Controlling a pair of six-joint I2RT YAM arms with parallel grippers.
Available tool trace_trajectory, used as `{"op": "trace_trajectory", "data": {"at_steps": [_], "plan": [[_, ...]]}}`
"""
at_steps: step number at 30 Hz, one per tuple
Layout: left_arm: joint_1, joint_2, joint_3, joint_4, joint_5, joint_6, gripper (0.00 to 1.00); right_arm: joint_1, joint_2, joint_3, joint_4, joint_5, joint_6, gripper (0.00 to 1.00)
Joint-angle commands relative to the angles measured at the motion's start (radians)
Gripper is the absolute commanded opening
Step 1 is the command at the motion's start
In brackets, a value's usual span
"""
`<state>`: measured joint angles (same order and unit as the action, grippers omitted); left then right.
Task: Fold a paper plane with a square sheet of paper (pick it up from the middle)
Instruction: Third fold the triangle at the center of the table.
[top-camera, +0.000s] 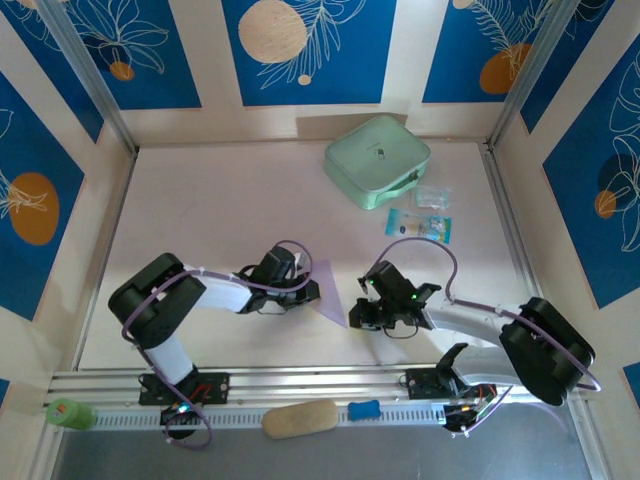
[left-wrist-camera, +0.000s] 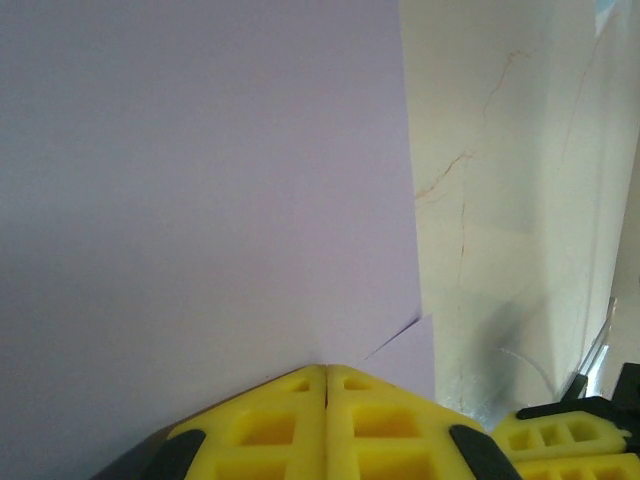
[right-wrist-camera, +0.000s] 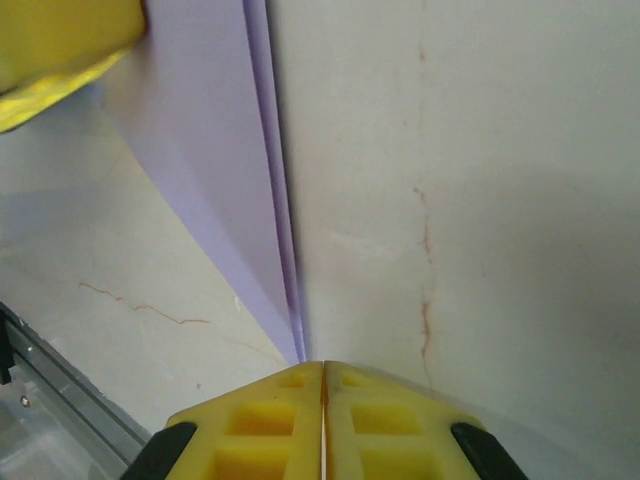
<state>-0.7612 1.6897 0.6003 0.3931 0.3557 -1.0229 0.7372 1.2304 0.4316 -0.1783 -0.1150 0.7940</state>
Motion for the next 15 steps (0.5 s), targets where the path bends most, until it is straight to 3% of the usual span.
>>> {"op": "trace_trajectory", "data": {"at_steps": [1, 9, 15], "plan": [[0.007, -0.035, -0.009, -0.035, -0.018, -0.010, 0.00, -0.004, 0.002, 0.054, -0.045, 0.003, -0.003, 0.09], [0.005, -0.071, 0.017, -0.059, 0.005, 0.013, 0.04, -0.002, 0.101, 0.087, 0.115, -0.150, 0.001, 0.10], [0.000, -0.141, 0.019, -0.087, 0.012, 0.036, 0.11, 0.000, 0.176, 0.095, 0.098, -0.114, 0.006, 0.07]]}}
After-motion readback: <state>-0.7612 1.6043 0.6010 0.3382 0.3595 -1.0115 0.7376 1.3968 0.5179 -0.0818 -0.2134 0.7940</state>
